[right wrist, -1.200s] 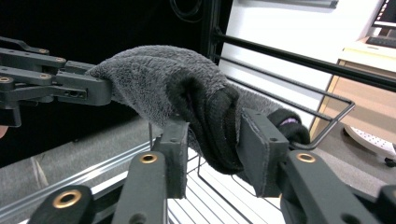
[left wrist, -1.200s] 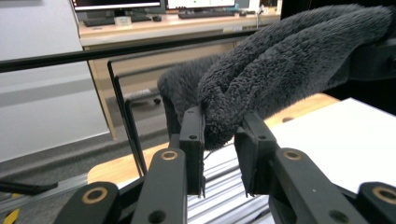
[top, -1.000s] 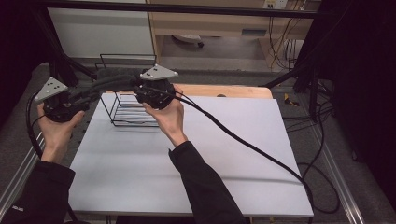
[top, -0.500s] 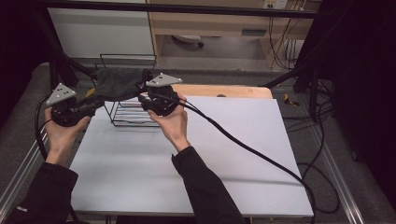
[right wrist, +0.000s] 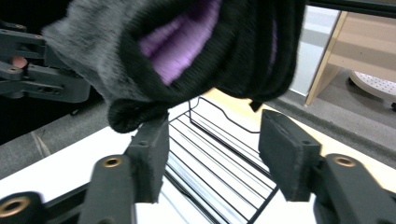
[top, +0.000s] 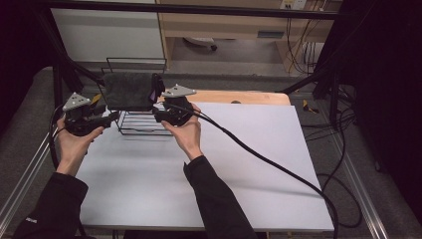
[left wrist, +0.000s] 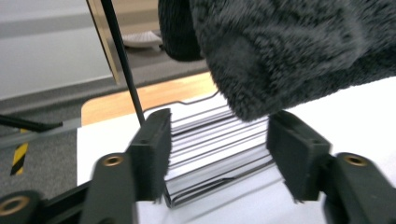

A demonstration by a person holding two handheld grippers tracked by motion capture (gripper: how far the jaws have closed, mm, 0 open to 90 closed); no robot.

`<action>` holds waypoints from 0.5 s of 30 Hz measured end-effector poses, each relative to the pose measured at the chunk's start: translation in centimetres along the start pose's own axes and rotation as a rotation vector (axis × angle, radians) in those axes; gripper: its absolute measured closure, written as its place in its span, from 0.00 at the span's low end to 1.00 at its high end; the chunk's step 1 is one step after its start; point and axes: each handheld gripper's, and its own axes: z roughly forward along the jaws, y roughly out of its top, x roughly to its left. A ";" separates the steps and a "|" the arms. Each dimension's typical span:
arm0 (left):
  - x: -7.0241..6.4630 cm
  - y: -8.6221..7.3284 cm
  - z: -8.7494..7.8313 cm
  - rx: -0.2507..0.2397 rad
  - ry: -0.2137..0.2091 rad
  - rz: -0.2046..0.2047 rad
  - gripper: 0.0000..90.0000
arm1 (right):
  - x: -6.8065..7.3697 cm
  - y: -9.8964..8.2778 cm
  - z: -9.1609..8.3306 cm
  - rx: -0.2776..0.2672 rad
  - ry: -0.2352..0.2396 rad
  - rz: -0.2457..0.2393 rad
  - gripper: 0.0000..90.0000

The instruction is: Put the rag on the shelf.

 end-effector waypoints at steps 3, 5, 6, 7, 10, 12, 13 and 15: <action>0.0 -0.2 0.3 0.010 -0.007 -0.008 0.37 | -0.4 -0.4 0.1 0.004 -0.005 0.002 0.38; -0.1 -0.3 0.4 0.018 -0.007 -0.010 0.33 | -0.6 -0.6 -0.1 0.009 0.000 -0.002 0.33; -0.1 -0.3 0.4 0.022 -0.007 -0.009 0.31 | -0.6 -0.6 -0.2 0.010 0.008 0.001 0.31; -0.2 -0.4 0.3 0.023 -0.010 -0.009 0.29 | -0.7 -0.7 -0.4 0.011 0.017 0.006 0.29; -0.4 -0.6 0.1 0.025 -0.018 -0.006 0.24 | -0.8 -0.8 -1.2 0.009 0.025 0.008 0.23; -0.6 -0.8 0.0 0.029 -0.030 -0.002 0.21 | -0.8 -0.8 -1.8 0.006 0.036 0.006 0.20; -0.7 -0.9 0.0 0.035 -0.035 0.000 0.20 | -0.9 -0.9 -2.2 0.005 0.039 0.004 0.19; -1.0 -1.2 -0.1 0.050 -0.041 0.010 0.17 | -1.1 -0.9 -2.9 0.006 0.039 0.000 0.16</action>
